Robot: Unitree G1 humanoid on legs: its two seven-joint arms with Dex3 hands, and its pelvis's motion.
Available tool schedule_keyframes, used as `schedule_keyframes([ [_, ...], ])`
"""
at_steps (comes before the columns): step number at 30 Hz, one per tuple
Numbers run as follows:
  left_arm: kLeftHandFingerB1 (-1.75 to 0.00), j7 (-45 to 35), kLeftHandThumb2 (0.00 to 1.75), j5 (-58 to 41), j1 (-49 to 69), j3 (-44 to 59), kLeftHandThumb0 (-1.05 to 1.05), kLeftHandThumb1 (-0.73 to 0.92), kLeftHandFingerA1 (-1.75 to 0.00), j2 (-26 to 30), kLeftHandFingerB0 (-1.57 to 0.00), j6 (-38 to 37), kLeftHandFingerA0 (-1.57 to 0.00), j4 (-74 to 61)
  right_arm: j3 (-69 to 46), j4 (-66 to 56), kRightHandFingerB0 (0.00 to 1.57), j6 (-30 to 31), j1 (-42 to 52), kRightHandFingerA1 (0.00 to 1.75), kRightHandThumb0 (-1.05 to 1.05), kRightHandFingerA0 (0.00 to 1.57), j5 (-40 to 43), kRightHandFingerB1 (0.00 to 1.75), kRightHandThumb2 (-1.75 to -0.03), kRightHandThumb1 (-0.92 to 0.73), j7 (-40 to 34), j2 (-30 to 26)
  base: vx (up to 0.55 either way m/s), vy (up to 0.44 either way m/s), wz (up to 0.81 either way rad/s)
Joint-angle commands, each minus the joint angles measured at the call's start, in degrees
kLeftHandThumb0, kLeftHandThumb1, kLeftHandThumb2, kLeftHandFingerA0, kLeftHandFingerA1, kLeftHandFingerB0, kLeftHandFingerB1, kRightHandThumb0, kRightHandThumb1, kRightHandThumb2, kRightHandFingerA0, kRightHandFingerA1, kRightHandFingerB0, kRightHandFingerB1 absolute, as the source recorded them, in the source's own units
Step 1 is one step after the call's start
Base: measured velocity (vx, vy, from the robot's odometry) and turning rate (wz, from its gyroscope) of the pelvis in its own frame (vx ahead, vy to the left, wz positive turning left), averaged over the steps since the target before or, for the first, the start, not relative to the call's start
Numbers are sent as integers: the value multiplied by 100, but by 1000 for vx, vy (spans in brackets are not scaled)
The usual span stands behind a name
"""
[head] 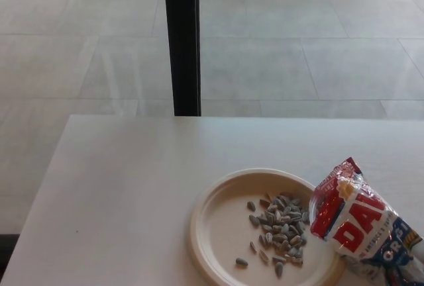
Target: The robot uses its right hand to pick up a bag of sunflower seeds kept in the middle of the desk and tilts it over a plate kept next to it to pour out a few seeds and then puts the bag of seeds back on the desk
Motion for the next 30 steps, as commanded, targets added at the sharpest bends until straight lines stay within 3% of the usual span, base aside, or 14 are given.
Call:
schedule_keyframes([
  [1,-58,65,122,144,12,-143,-31,70,-62,187,-12,25,-18,-79,195,24,25,-479,-29,51,-60,37,90,30,-59,-60,-456,30,0,0,0],
  [2,-47,39,78,119,-2,-132,-50,80,-62,196,-3,62,-16,-60,225,-2,20,-531,-7,52,-62,22,102,42,-82,-50,-491,46,0,0,0],
  [14,-46,-64,78,-2,-72,-15,-53,78,-64,129,-4,127,-18,-44,414,-80,20,-539,101,38,-56,18,354,28,-61,-65,-293,17,0,0,0],
  [15,-52,-105,109,-16,-50,-11,-53,59,-62,112,0,89,-15,-49,421,48,0,-469,72,52,-33,2,369,48,-101,-49,-178,-42,0,0,0],
  [16,-49,-3,78,61,-52,-71,-53,79,-64,120,-6,60,-19,-46,415,49,17,-435,76,29,-53,9,402,29,-61,-64,-103,-45,0,0,0],
  [20,-50,35,77,76,-28,-116,-53,78,-65,117,-5,62,-20,-81,435,-163,14,-404,207,25,-52,4,497,27,-62,-66,107,13,0,0,0],
  [21,-59,110,121,53,-53,-98,-32,68,-63,122,-14,123,-21,-85,422,-170,14,-368,192,27,-53,8,543,27,-62,-65,110,35,0,0,0],
  [24,-52,13,77,79,8,-134,-55,78,-67,140,-10,20,-23,-122,466,66,13,-457,119,30,-54,7,503,26,-62,-65,176,-21,0,0,0],
  [25,-59,90,121,-3,-49,-58,-32,68,-62,140,-13,128,-20,-65,460,79,13,-454,112,28,-53,6,531,26,-62,-66,220,-19,0,0,0],
  [26,-51,48,75,-14,-48,-51,-54,78,-66,150,-9,117,-21,-68,505,82,13,-505,99,27,-53,4,488,25,-62,-66,205,-17,0,0,0],
  [27,-59,35,121,2,-75,-62,-32,67,-63,164,-14,105,-21,-68,524,53,11,-540,80,25,-56,4,488,29,-73,-62,198,3,0,0,0],
  [28,-48,29,76,39,-91,-93,-51,80,-64,179,-4,79,-20,-58,546,33,13,-533,86,26,-50,5,492,26,-62,-66,226,3,0,0,0],
  [29,-59,-17,122,-2,-107,-62,-31,70,-63,191,-13,134,-21,-44,597,31,13,-551,103,26,-51,5,453,26,-62,-67,227,-9,0,0,0],
  [30,-48,-34,76,-2,-108,-63,-52,79,-65,201,-5,147,-20,-37,612,27,14,-559,108,26,-50,4,461,27,-62,-67,226,-10,0,0,0],
])
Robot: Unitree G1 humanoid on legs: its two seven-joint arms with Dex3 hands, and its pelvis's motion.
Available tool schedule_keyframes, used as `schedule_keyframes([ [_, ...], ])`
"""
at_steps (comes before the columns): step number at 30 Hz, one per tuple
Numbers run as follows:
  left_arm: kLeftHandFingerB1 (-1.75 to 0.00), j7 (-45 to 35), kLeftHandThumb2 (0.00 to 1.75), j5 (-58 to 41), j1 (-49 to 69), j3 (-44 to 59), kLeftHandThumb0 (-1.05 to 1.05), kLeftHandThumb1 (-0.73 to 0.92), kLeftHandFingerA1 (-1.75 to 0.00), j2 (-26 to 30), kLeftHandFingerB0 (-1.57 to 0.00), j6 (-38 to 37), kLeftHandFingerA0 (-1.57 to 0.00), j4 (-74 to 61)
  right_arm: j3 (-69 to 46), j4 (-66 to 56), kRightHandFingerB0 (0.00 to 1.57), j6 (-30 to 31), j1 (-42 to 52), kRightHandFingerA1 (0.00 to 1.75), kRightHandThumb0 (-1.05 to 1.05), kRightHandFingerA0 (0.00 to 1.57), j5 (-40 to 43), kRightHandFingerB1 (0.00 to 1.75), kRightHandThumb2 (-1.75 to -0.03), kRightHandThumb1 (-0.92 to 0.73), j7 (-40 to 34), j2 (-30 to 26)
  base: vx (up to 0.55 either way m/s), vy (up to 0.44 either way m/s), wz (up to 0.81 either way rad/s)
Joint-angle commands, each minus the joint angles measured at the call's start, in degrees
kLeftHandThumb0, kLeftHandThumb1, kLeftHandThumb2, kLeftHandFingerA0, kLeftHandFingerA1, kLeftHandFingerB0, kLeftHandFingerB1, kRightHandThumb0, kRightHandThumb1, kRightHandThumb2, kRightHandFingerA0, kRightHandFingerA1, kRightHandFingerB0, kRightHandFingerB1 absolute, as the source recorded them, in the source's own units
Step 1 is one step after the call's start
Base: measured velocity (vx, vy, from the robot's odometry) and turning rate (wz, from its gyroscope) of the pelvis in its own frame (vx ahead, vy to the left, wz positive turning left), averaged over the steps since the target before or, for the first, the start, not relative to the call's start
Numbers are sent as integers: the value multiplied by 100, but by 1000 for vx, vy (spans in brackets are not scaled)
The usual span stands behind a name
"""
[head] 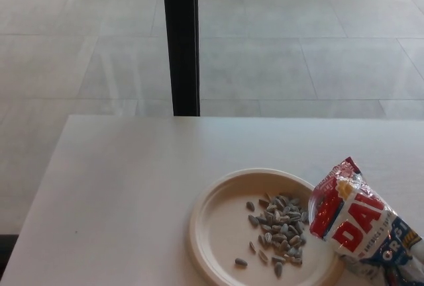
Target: The robot uses its right hand to pick up a bag of sunflower seeds kept in the middle of the desk and tilts it over a plate kept next to it to pour out a few seeds and then puts the bag of seeds back on the desk
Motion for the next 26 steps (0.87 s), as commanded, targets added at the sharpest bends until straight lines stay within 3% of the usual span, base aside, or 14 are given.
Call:
schedule_keyframes([
  [1,-50,-24,78,-21,-71,19,-52,78,-66,167,-6,43,-22,7,107,-30,14,-107,-29,26,-50,4,128,27,-62,-67,120,-52,0,0,0],
  [2,-55,-49,91,-62,-81,56,-54,72,-70,162,-13,32,-30,-8,135,-57,13,-122,-20,26,-50,3,127,27,-62,-68,131,-45,0,0,0],
  [3,-54,-53,89,-118,-81,106,-53,72,-70,154,-10,80,-29,-12,114,-24,12,-114,-35,31,-51,0,168,28,-61,-68,151,-55,0,0,0],
  [4,-59,-30,121,-75,-80,74,-32,67,-64,170,-14,73,-22,-32,100,-1,13,-122,-41,27,-51,4,199,27,-62,-66,148,-46,0,0,0],
  [5,-59,-22,121,-47,-80,58,-32,67,-64,177,-14,61,-22,-40,102,5,13,-130,-40,27,-51,4,209,27,-62,-66,146,-42,0,0,0],
  [6,-50,-71,81,-108,-90,107,-50,75,-66,173,-6,115,-18,-37,103,10,13,-135,-31,27,-52,5,216,26,-62,-66,149,-43,0,0,0],
  [7,-52,-136,80,-162,-90,151,-51,77,-66,172,-7,169,-18,-50,105,9,12,-161,-4,27,-50,4,225,26,-62,-67,167,-35,0,0,0],
  [8,-59,-81,123,-39,-51,57,-31,70,-62,190,-13,114,-19,-100,94,1,13,-168,10,27,-49,5,251,27,-62,-66,197,-21,0,0,0],
  [20,-59,19,122,162,-75,-178,-32,69,-63,248,-14,-29,-21,-113,269,53,14,-246,-14,26,-49,5,205,27,-62,-66,72,-34,0,0,0],
  [21,-49,-75,82,-6,-101,-48,-46,75,-64,229,-1,76,-12,-96,288,47,13,-251,-9,27,-49,5,196,27,-62,-67,74,-39,0,0,0],
  [23,-50,-227,81,-211,-136,137,-48,77,-64,206,-4,213,-14,-58,349,-10,11,-308,38,27,-55,4,169,30,-73,-63,81,-29,0,0,0],
  [24,-50,-179,79,-76,-132,34,-51,80,-63,237,-6,203,-16,-56,256,-102,12,-303,62,31,-48,0,314,27,-62,-67,183,29,0,0,0],
  [25,-52,-180,109,-129,-138,87,-50,59,-60,225,0,224,-12,-56,268,-70,15,-223,36,27,-49,6,305,28,-62,-66,115,8,0,0,0],
  [26,-52,-180,109,-129,-138,87,-50,59,-60,225,0,224,-12,-56,268,-70,15,-223,36,27,-49,6,305,28,-62,-66,115,8,0,0,0],
])
